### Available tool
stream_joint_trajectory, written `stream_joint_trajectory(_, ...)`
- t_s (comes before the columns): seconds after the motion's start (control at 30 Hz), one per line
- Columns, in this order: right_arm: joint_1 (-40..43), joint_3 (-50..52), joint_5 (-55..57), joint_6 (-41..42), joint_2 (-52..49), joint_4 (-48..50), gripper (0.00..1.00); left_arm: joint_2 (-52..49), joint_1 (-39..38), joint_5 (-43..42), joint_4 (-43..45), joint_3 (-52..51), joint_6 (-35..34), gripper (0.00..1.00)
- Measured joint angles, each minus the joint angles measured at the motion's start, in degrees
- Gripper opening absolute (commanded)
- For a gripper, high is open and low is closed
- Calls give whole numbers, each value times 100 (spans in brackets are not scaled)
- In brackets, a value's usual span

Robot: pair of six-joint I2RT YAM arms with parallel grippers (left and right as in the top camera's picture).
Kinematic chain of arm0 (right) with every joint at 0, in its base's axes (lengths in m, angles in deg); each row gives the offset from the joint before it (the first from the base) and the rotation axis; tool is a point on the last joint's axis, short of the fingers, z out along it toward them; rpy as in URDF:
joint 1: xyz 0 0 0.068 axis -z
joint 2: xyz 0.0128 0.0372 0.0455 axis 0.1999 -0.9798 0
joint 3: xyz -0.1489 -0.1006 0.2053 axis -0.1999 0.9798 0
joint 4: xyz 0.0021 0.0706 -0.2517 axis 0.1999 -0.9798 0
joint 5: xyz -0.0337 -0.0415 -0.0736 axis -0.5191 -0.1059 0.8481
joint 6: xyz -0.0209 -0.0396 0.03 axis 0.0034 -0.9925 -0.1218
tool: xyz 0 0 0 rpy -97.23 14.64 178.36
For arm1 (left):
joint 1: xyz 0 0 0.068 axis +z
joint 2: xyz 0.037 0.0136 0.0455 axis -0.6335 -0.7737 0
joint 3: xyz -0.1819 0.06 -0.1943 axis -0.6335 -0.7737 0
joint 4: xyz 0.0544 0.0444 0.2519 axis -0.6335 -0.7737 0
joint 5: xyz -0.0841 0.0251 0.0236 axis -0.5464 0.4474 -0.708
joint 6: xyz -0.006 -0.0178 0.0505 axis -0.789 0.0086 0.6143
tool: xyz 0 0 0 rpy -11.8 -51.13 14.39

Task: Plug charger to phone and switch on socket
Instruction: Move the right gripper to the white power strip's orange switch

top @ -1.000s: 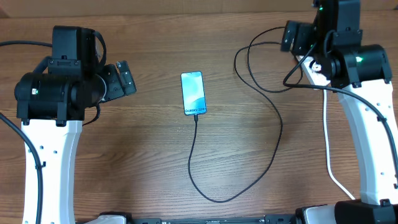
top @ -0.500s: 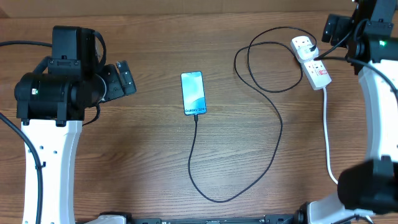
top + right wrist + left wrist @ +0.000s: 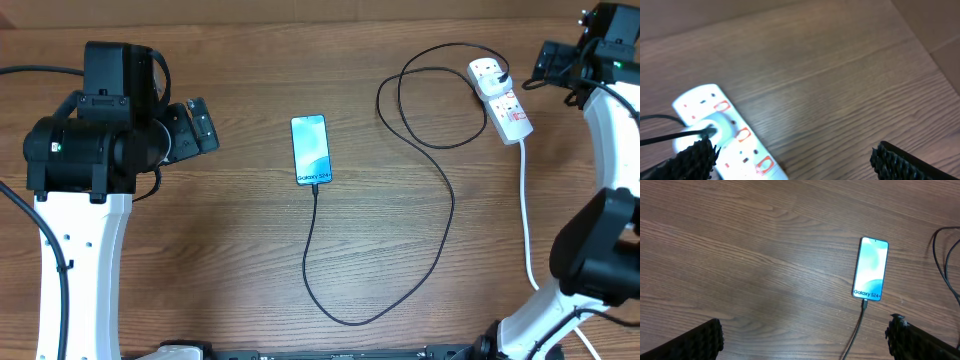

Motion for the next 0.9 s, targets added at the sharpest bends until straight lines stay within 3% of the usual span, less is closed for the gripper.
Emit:
stream_joint_trajectory(0.33, -4, 4, -61, 0, -855, 376, 100, 0, 0, -2, -2, 0, 0, 100)
stream_joint_trajectory(0.9, -4, 7, -61, 0, -1091, 603, 100, 0, 0, -2, -2, 0, 0, 100)
